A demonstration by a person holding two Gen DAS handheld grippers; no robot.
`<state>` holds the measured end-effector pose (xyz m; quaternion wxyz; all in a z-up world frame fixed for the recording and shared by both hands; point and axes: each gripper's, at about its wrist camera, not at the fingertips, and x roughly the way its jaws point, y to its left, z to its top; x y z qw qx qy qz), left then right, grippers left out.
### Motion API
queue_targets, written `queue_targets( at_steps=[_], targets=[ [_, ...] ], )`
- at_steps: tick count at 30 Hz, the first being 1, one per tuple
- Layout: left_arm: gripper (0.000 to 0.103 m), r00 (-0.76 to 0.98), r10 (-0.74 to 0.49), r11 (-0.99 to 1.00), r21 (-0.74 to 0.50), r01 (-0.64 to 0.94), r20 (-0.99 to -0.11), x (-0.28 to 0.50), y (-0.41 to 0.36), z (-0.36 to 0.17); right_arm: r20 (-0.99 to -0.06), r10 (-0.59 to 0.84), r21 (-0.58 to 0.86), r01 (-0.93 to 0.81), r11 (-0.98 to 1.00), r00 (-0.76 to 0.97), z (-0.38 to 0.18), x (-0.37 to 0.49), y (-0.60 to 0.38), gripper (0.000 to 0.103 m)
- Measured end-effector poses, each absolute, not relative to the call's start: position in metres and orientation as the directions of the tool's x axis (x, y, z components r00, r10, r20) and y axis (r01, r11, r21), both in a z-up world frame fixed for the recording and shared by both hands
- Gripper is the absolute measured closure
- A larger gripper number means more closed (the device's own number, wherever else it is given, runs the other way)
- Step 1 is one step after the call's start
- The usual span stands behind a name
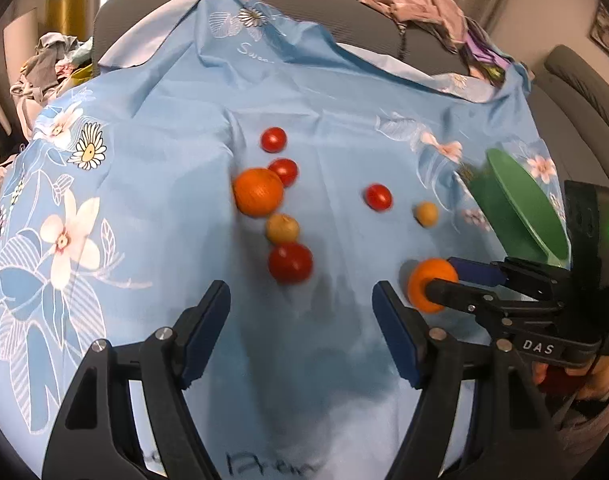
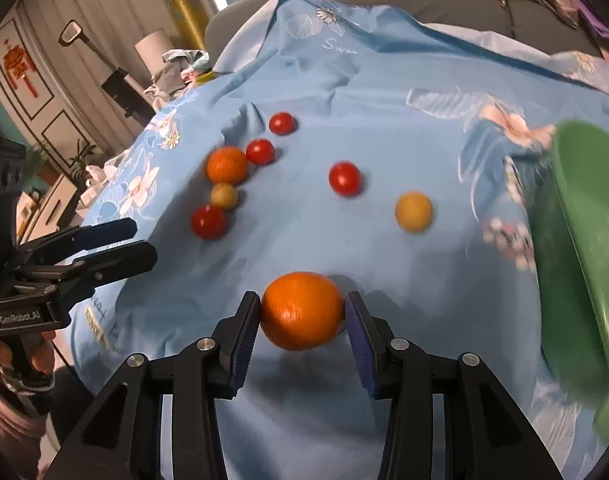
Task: Organize fruits
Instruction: 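Grasp the large mandarin with the right tool while the left tool grasps a small mandarin, then carry the large mandarin toward the bowl while the left tool holds the small mandarin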
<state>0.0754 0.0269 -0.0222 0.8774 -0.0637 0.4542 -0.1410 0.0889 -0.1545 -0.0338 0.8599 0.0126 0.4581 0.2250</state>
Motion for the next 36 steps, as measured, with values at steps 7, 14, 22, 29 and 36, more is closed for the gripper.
queue_targets(
  at_steps=[7,14,22,29,36],
  targets=[
    [0.034,0.558,-0.263,0.964,-0.193,0.183,-0.787,0.114,0.028,-0.023,-0.738,0.427,0.252,-0.374,0.893,0.523,-0.019,0.124,-0.148,0.088],
    [0.034,0.545,-0.274,0.960,-0.197,0.197,-0.792,0.126,0.026,-0.029,-0.757,0.477,0.321,-0.382,0.867,0.446,-0.026,0.131,-0.146,0.060],
    [0.033,0.544,-0.264,0.963,-0.193,0.186,-0.797,0.126,0.030,-0.029,-0.761,0.538,0.369,-0.440,0.819,0.362,-0.032,0.118,-0.129,0.058],
    [0.033,0.541,-0.260,0.965,-0.193,0.179,-0.800,0.122,0.034,-0.030,-0.781,0.544,0.366,-0.483,0.796,0.305,-0.039,0.112,-0.108,0.056],
    [0.033,0.540,-0.262,0.963,-0.184,0.195,-0.800,0.125,0.031,-0.029,-0.808,0.508,0.293,-0.546,0.785,0.297,-0.049,0.106,-0.089,0.056]
  ],
)
